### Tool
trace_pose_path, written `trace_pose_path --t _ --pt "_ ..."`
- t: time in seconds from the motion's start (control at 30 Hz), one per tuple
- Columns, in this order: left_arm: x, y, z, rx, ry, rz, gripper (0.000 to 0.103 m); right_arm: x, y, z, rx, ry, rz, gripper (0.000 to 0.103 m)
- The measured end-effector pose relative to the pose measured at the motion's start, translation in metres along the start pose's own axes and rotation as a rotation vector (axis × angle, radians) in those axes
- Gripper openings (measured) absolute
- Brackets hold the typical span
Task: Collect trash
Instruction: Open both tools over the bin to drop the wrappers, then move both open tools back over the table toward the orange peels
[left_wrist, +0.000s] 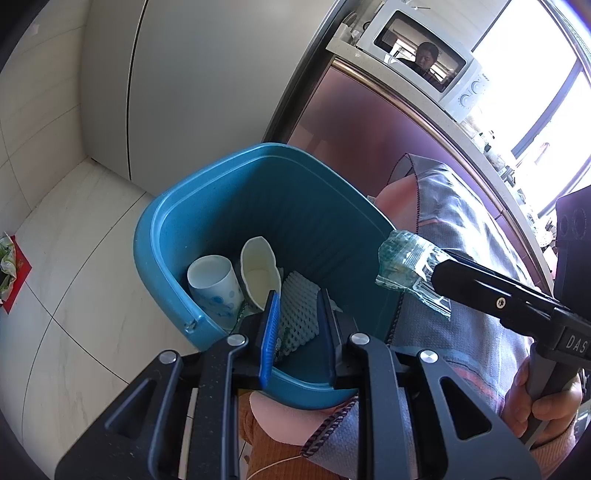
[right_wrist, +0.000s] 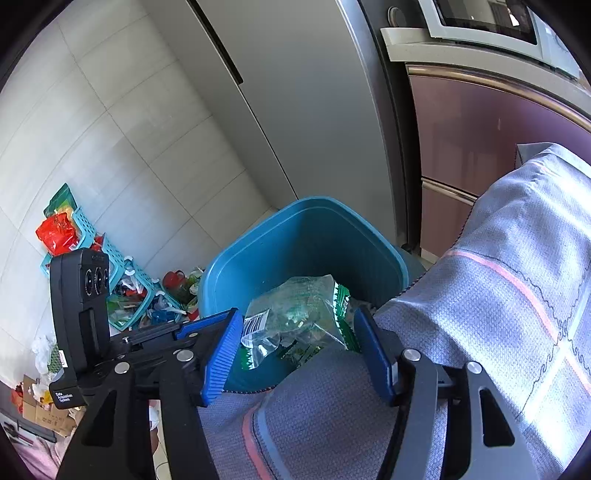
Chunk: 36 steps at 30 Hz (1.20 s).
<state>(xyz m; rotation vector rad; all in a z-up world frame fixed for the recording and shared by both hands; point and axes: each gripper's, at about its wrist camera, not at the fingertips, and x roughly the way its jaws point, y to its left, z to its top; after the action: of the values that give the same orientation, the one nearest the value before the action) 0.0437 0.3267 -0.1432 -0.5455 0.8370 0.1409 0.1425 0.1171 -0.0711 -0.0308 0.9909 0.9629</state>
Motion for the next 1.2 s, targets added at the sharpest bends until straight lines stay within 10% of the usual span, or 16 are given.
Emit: trace_pose_path --t 0.67,1.2 --pt "-0.041 -0.025 -0.002 0.074 -0.081 -0.083 0.041 -0.073 -0.012 -0.025 0.006 -0.171 0.006 0.073" --pt "-0.037 -0.176 -0.038 0.409 -0.014 -0.371 0.048 -0.21 -0.087 -0.119 0.19 -0.371 -0.272 0.073"
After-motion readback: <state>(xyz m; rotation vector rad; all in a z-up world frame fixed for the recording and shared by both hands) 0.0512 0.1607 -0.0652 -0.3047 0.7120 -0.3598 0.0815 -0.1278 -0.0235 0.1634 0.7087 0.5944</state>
